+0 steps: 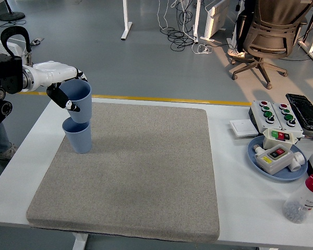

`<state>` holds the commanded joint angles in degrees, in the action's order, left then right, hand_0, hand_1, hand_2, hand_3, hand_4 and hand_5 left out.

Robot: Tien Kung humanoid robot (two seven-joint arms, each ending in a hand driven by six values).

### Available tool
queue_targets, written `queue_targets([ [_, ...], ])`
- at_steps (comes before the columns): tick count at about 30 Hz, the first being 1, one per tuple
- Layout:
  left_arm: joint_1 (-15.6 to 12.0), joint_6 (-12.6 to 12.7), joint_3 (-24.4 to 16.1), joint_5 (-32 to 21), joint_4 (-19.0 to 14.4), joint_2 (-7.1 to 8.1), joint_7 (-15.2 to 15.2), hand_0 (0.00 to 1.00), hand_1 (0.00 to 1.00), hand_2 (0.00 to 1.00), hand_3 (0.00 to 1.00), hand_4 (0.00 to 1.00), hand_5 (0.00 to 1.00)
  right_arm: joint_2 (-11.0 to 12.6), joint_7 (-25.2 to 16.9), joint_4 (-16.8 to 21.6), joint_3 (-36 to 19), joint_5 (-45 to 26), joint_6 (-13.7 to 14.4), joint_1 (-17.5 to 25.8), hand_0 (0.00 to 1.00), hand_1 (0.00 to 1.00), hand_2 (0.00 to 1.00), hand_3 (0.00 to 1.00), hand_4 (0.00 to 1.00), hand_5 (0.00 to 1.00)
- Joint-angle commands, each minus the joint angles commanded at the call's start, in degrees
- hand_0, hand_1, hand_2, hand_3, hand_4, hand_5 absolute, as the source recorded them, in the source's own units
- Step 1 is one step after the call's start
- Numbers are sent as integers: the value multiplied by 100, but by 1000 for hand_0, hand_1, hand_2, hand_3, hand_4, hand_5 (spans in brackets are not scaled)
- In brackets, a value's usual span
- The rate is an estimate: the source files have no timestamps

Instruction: Push cup pick cup insert cup

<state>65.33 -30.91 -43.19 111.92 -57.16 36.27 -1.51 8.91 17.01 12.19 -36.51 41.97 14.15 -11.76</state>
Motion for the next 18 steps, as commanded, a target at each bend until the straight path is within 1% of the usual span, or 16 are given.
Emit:
queue_targets([
  [9,-30,18,166,63,225,-36,-26,438,550,564,517,598,123,1,4,5,-10,26,5,15,673,619,632,591,156,502],
  [17,-27,91,190,76,371,-78,-63,434,551,566,520,598,123,-3,18,9,-40,78,0,27,673,619,632,590,156,502],
  [18,-24,101,209,64,393,-80,-71,432,556,578,522,600,125,-2,19,9,-38,79,0,27,673,619,632,590,156,502],
])
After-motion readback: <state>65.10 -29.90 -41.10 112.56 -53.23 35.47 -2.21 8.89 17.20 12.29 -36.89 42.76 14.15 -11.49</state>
